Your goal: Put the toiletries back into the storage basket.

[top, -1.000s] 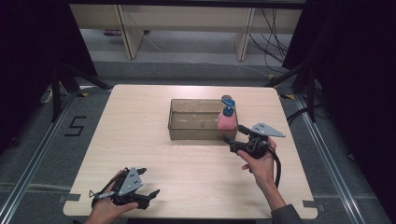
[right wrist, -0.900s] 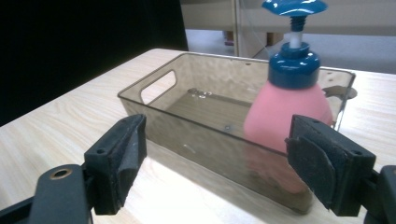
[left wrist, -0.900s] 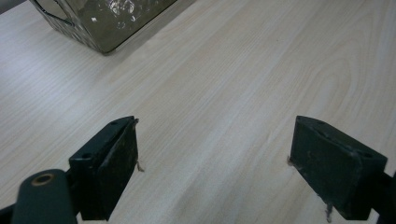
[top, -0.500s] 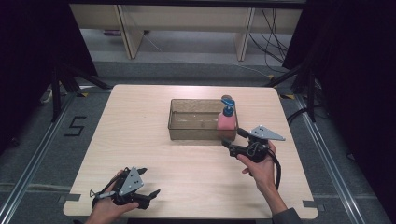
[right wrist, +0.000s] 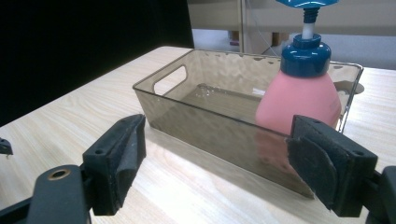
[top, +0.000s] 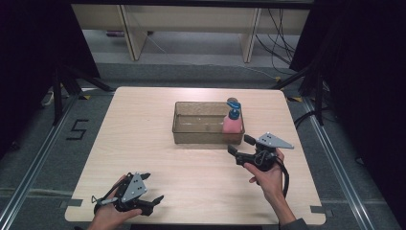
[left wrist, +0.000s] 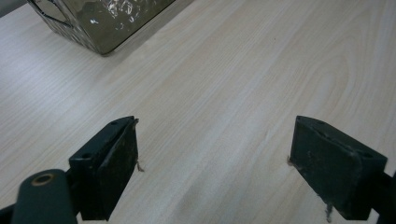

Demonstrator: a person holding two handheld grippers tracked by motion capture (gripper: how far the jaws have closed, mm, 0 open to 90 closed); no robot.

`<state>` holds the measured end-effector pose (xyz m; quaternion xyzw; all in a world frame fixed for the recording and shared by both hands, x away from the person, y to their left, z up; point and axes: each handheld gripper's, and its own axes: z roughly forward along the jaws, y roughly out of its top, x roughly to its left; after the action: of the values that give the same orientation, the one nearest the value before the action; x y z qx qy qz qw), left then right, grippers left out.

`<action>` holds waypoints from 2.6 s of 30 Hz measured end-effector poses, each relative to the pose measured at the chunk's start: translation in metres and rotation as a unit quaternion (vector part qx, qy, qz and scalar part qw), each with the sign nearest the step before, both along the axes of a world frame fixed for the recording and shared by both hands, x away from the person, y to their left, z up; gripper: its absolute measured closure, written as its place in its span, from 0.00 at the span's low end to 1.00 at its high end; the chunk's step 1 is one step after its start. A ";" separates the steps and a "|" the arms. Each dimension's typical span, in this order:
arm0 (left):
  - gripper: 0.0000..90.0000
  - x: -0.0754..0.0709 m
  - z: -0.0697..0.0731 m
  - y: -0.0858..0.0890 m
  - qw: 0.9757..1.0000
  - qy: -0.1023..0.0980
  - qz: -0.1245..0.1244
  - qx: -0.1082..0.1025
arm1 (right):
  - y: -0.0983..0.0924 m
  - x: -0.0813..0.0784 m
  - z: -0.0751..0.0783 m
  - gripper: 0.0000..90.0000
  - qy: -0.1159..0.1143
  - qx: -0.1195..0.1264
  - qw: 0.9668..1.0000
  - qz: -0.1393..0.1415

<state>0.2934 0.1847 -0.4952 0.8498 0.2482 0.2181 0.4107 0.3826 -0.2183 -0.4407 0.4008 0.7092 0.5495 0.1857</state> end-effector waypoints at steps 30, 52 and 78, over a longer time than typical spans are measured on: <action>0.17 -0.001 0.000 0.001 1.000 -0.001 -0.001 0.005 | -0.002 -0.021 -0.008 0.23 0.004 0.002 1.000 0.016; 0.17 -0.001 0.000 0.001 1.000 0.000 0.000 -0.006 | -0.003 -0.042 -0.017 0.19 0.016 0.002 1.000 0.022; 0.17 -0.001 0.003 0.003 1.000 -0.004 -0.007 0.014 | -0.006 -0.070 -0.029 0.17 0.027 -0.004 0.999 0.041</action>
<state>0.2928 0.1875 -0.4925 0.8562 0.2378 0.2218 0.4015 0.3128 -0.2239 -0.4695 0.3853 0.7319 0.5429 0.1454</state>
